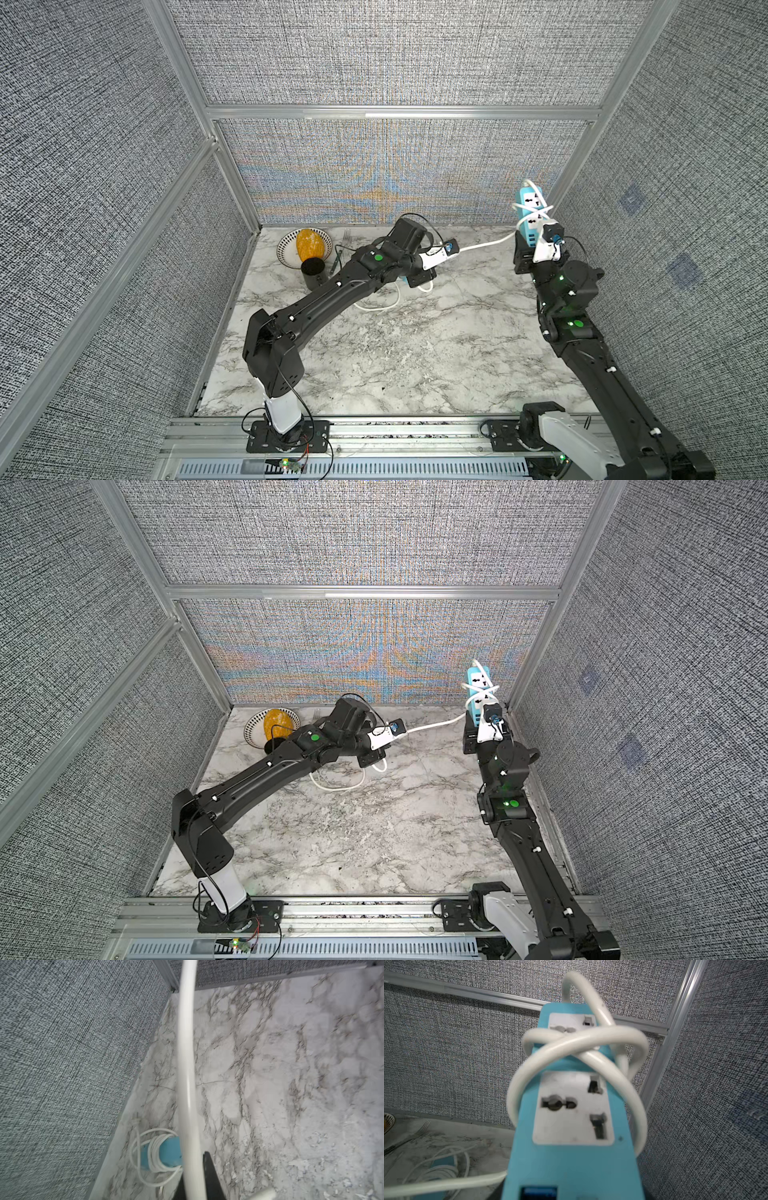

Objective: Wrap the cord around the power strip
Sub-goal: Wrap the power cord around the power strip.

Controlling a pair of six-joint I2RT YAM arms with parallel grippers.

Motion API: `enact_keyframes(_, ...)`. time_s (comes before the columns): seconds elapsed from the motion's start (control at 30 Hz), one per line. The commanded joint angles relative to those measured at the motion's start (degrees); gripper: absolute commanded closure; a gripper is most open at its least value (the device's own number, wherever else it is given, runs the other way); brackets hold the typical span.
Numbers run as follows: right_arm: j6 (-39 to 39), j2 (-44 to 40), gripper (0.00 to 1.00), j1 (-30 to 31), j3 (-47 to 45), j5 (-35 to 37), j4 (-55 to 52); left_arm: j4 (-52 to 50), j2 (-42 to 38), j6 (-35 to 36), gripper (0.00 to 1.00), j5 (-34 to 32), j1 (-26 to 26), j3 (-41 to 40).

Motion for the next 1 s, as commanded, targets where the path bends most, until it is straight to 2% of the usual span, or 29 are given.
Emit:
enact_keyframes(0.0, 2.99, 0.32, 1.0, -0.5, -0.01, -2.22, -1.04, -5.4, -0.05, 5.47, 1.0, -5.91, 0.08, 2.64)
enact_keyframes(0.23, -1.14, 5.84, 1.0, -1.72, 1.7, -5.1, -10.67, -3.11, -6.48, 9.0, 1.0, -0.77, 0.03, 1.44)
enact_keyframes(0.33, -5.0, 9.37, 1.0, -1.52, 4.14, -11.35, -15.42, -5.49, -7.56, 11.37, 1.0, 3.87, -0.23, 5.1)
enact_keyframes(0.4, -8.45, 11.47, 1.0, -1.15, 5.02, -17.02, -18.37, -7.22, -7.3, 13.82, 1.0, 5.07, -0.8, 7.88)
enact_keyframes(0.57, -20.36, 15.03, 1.0, 2.25, 8.06, -28.95, -28.89, -10.23, -4.79, 19.53, 1.0, 3.26, -1.29, 14.57)
enact_keyframes(0.83, -38.19, 12.52, 1.0, 6.4, 6.71, -57.75, -38.92, -11.25, 0.29, 25.72, 1.0, 0.74, -1.21, 21.77)
enact_keyframes(0.9, -38.46, 10.54, 1.0, 6.5, 4.94, -65.24, -36.7, -11.51, 1.98, 26.09, 1.0, 0.97, -0.65, 23.28)
enact_keyframes(0.97, -35.67, 7.64, 1.0, 6.56, 2.67, -69.83, -30.53, -11.19, 3.31, 25.53, 1.0, 2.06, 0.3, 23.72)
